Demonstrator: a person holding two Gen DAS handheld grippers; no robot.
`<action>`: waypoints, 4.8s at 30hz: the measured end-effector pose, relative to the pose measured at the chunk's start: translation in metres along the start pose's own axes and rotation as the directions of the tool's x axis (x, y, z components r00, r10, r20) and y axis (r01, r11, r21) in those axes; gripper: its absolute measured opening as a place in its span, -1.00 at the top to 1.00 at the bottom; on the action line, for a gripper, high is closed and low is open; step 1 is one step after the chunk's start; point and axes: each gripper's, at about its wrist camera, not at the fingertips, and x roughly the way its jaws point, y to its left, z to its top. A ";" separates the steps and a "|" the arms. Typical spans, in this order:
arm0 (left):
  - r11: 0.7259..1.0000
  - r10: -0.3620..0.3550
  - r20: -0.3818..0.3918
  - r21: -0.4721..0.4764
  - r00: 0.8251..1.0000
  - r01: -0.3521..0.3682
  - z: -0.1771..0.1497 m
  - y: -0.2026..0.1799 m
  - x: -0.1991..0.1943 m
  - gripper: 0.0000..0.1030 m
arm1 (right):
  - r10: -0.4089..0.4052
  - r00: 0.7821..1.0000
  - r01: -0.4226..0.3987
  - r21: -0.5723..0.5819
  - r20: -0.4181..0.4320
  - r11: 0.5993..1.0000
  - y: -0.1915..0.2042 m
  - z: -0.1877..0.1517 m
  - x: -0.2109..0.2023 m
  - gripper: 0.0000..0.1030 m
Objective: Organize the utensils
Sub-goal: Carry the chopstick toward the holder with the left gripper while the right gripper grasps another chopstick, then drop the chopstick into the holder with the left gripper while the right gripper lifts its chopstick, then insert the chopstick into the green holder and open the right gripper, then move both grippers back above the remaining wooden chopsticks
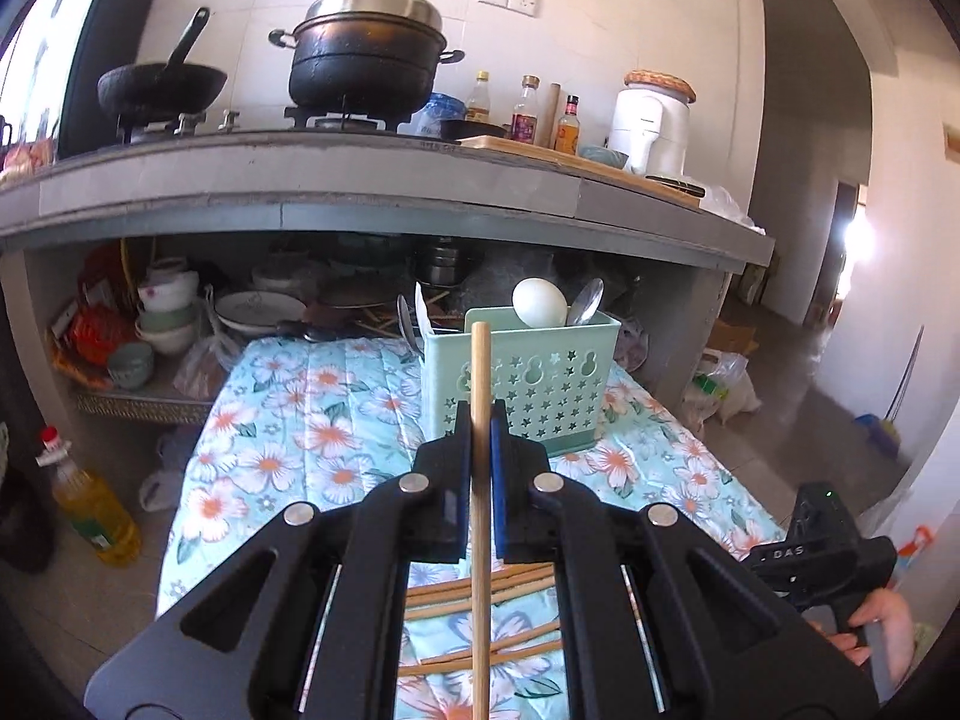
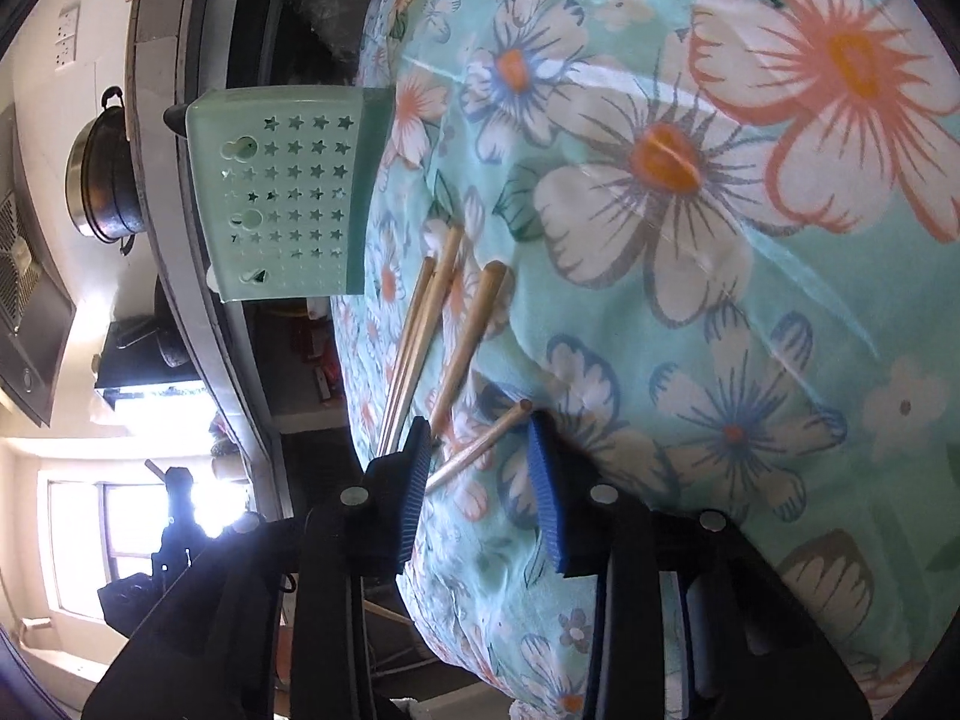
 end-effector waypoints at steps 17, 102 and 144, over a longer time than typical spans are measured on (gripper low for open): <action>0.999 -0.022 -0.002 -0.048 1.000 0.022 -0.015 0.012 -0.012 0.92 | 0.023 0.985 -0.002 -0.125 0.170 0.992 0.029 -0.022 -0.033 0.83; 0.996 -0.081 0.004 -0.030 0.997 0.081 0.014 0.010 0.012 -0.39 | 0.308 0.783 0.370 -0.802 0.541 0.469 0.341 0.001 -0.109 0.89; 0.999 -0.028 -0.155 0.023 0.987 0.032 -0.028 -0.009 0.026 -0.47 | -0.105 0.879 0.399 -0.596 0.465 0.696 0.123 -0.035 -0.067 0.01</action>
